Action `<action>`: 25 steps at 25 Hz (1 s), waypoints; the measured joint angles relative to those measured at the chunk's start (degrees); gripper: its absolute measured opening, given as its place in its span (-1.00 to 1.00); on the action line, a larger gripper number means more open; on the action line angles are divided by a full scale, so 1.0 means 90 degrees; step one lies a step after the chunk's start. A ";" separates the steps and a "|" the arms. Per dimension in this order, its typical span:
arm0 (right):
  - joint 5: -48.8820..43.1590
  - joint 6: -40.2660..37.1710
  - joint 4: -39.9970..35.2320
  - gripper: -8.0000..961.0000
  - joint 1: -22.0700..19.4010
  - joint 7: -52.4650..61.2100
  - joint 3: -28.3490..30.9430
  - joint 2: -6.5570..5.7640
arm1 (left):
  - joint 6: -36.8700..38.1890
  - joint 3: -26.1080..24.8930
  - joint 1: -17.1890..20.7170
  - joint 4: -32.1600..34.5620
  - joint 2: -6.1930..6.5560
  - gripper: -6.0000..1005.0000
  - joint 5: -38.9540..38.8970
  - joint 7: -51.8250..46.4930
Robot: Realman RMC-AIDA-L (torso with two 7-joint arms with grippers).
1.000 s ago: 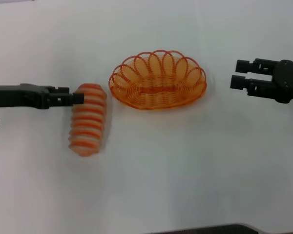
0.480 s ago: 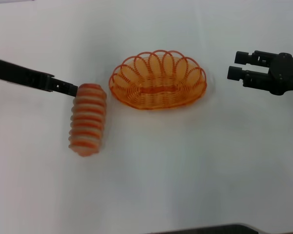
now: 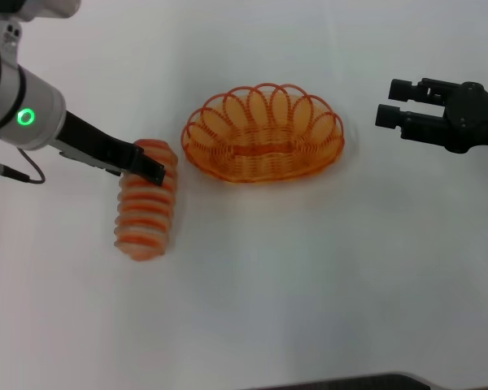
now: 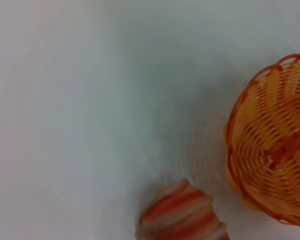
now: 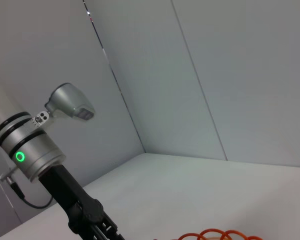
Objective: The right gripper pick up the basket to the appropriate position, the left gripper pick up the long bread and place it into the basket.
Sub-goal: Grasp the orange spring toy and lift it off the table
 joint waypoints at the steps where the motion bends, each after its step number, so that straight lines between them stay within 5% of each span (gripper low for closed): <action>1: 0.0003 0.0000 0.0000 0.41 0.0005 -0.0001 0.0000 0.0000 | -0.0084 0.0070 -0.0001 -0.0033 -0.0002 0.21 0.0018 -0.0046; 15: 0.0011 -0.0039 0.0009 0.41 0.0092 0.0046 -0.0003 0.0007 | -0.0495 0.0651 -0.0081 -0.0317 -0.0020 0.18 0.0487 -0.0342; 25: 0.0015 -0.0048 0.0014 0.41 0.0099 0.0052 0.0000 0.0007 | -0.0498 0.0575 -0.0081 -0.0418 -0.0012 -0.16 0.0445 -0.0241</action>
